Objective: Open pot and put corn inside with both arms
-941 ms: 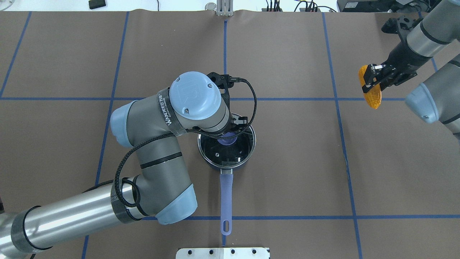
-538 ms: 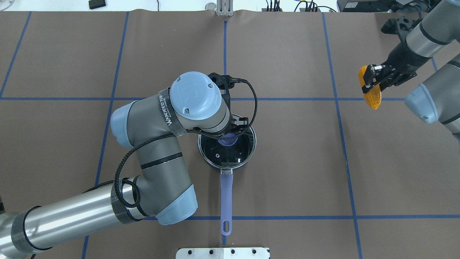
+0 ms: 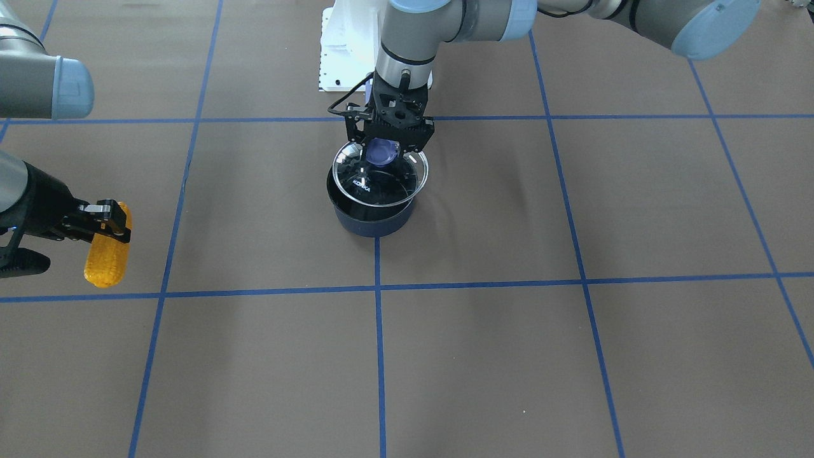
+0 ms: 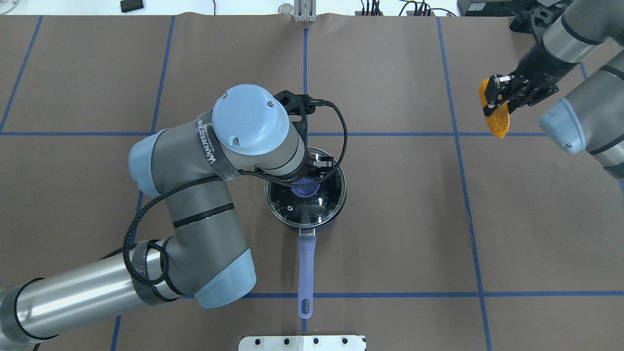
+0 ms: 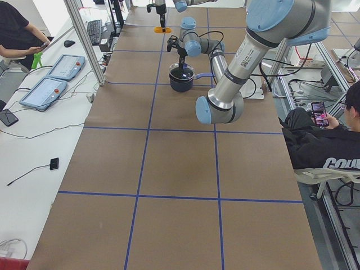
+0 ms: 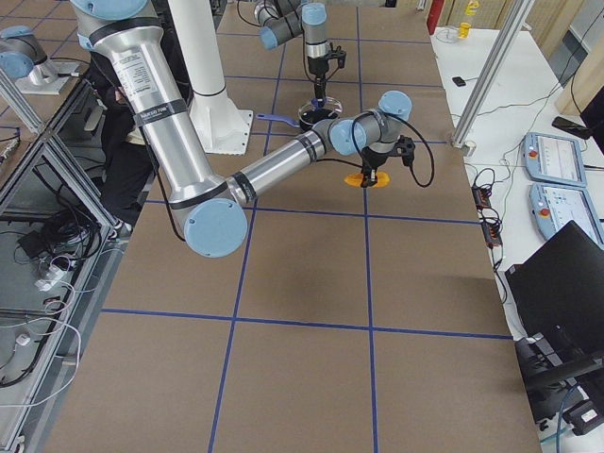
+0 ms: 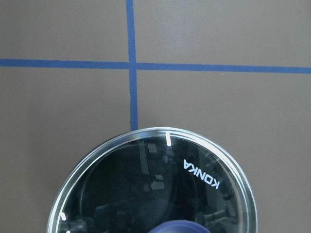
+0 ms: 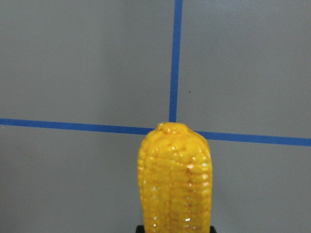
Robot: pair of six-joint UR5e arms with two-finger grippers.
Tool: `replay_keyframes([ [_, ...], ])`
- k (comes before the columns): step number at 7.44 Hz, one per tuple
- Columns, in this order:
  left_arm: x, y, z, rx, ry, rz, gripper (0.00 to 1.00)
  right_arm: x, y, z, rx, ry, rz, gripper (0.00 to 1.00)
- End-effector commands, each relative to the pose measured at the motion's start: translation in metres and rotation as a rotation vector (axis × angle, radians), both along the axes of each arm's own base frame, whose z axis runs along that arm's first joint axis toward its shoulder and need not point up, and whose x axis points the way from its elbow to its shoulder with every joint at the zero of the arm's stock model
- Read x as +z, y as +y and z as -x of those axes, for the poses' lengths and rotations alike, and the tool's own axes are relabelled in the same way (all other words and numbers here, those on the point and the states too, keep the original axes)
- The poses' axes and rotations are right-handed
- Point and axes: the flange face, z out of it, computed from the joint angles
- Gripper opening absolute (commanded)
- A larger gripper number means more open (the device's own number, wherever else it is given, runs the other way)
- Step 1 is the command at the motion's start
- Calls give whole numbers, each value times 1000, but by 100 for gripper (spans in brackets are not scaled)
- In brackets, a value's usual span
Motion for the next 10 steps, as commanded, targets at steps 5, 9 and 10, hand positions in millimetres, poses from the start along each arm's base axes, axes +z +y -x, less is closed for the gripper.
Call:
replay_keyframes([
  [5, 119, -69, 138, 119, -96, -135, 54, -111, 11, 94, 83, -10, 89, 36],
  [9, 267, -82, 228, 179, -110, -197, 54, -196, 28, 185, 140, 2, 120, 36],
  [10, 296, -80, 247, 204, -104, -194, 54, -214, 39, 199, 148, -7, 127, 36],
])
